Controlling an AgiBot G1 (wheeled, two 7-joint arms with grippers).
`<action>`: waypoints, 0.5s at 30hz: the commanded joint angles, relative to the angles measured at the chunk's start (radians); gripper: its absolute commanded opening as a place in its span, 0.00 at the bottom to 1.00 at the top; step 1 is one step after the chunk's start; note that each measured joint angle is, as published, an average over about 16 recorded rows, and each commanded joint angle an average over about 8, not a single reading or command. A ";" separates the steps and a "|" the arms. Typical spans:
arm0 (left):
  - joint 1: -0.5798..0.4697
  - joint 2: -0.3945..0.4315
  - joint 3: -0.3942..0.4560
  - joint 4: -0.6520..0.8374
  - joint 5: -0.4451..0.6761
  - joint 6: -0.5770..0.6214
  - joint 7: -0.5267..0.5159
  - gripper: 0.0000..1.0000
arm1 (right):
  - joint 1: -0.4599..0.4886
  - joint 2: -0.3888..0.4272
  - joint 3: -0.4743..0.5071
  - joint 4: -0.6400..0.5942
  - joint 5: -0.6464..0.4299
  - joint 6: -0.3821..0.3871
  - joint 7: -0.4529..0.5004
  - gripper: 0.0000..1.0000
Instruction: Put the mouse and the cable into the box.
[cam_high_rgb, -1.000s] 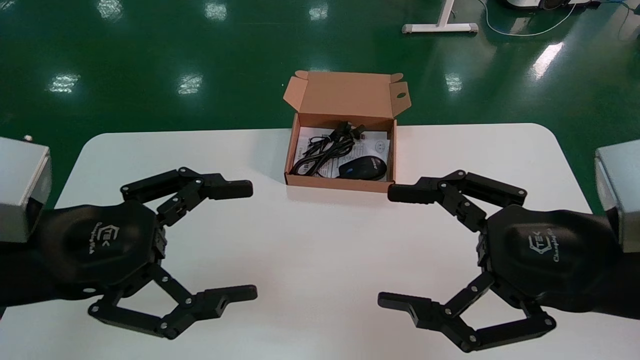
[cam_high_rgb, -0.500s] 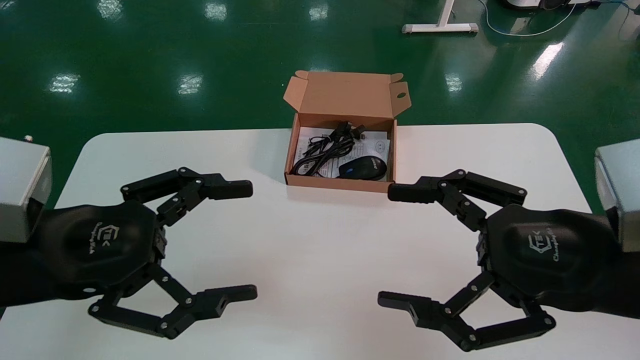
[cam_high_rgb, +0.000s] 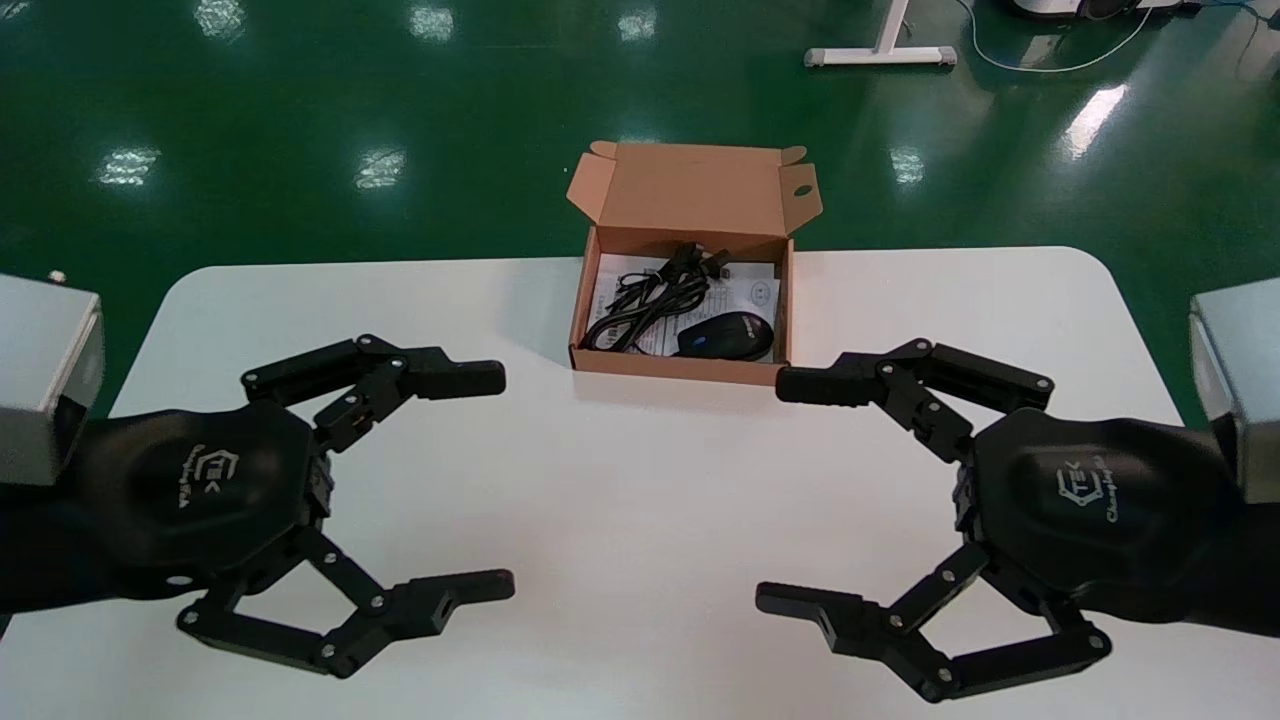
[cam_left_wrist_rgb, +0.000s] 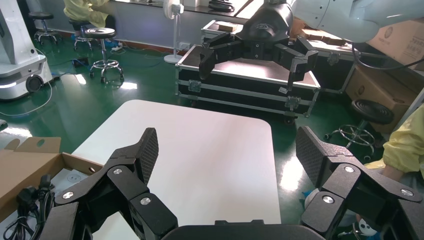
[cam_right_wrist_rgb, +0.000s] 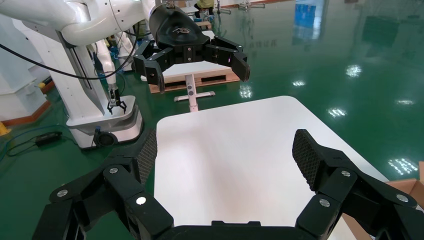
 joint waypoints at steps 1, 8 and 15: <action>0.000 0.000 0.000 0.000 0.000 0.000 0.000 1.00 | 0.000 0.000 0.000 0.000 0.000 0.000 0.000 1.00; 0.000 0.000 0.000 0.000 0.000 0.000 0.000 1.00 | 0.000 0.000 0.000 0.000 0.000 0.000 0.000 1.00; 0.000 0.000 0.000 0.000 0.000 0.000 0.000 1.00 | 0.000 0.000 0.000 0.000 0.000 0.000 0.000 1.00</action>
